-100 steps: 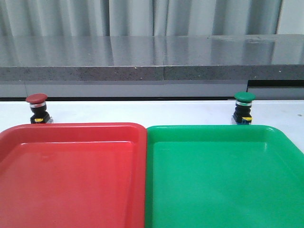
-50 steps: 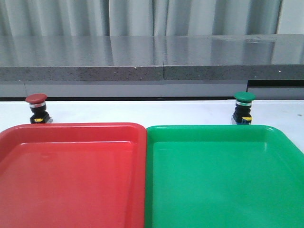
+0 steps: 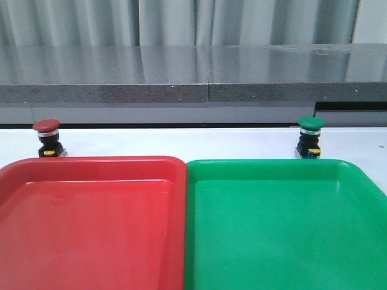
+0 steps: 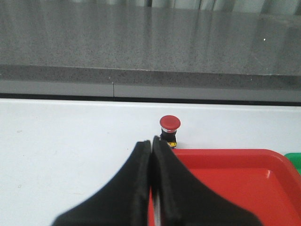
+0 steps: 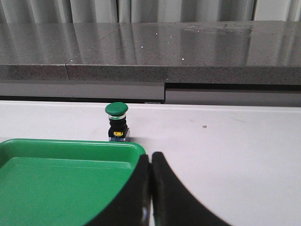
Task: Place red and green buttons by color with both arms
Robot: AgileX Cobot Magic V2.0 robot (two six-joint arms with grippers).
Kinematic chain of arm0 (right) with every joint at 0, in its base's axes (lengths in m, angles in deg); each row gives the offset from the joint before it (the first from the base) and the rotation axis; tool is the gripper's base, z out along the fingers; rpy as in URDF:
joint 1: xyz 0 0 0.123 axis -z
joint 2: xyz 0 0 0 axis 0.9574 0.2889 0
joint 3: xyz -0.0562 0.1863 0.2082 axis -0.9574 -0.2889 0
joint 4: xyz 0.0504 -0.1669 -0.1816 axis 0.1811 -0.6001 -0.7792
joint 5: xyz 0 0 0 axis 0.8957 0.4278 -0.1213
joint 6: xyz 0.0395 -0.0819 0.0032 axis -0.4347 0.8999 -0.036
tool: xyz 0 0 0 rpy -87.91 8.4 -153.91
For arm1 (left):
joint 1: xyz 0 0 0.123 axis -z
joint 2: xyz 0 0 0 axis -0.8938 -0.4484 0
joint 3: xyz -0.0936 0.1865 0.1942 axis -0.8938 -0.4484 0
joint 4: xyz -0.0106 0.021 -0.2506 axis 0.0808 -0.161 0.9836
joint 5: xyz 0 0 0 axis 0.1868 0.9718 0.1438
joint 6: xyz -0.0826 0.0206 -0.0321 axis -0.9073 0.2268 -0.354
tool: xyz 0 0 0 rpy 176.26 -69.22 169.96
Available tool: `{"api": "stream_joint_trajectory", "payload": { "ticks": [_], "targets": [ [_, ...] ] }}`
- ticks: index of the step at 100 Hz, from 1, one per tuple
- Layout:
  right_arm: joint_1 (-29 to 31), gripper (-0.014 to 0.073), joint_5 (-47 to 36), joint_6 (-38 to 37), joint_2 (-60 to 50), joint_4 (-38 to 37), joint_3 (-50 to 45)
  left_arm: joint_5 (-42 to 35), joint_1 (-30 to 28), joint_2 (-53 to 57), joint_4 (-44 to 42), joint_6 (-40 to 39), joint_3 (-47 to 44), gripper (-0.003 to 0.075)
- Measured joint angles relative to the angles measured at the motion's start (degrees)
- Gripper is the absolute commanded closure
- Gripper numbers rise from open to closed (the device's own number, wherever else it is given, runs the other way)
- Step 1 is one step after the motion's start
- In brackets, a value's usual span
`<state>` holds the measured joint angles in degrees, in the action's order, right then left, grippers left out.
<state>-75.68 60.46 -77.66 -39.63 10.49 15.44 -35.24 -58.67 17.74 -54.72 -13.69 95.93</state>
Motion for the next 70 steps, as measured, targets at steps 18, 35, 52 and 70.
{"api": "stream_joint_trajectory", "payload": {
  "ticks": [18,35,52,70],
  "targets": [
    [0.0,0.0704,0.0,0.0,0.0,0.0,0.0,9.2,0.0,-12.9,0.2,0.0,12.1,0.0739],
    [0.0,0.0704,0.0,0.0,0.0,0.0,0.0,15.2,0.0,-23.6,0.3,0.0,19.9,0.0739],
    [0.0,0.0704,0.0,0.0,0.0,0.0,0.0,18.7,0.0,-31.5,0.3,0.0,22.8,0.0739],
    [0.0,0.0704,0.0,0.0,0.0,0.0,0.0,20.6,0.0,-37.1,0.4,0.0,22.9,0.0739]
  ]
}}
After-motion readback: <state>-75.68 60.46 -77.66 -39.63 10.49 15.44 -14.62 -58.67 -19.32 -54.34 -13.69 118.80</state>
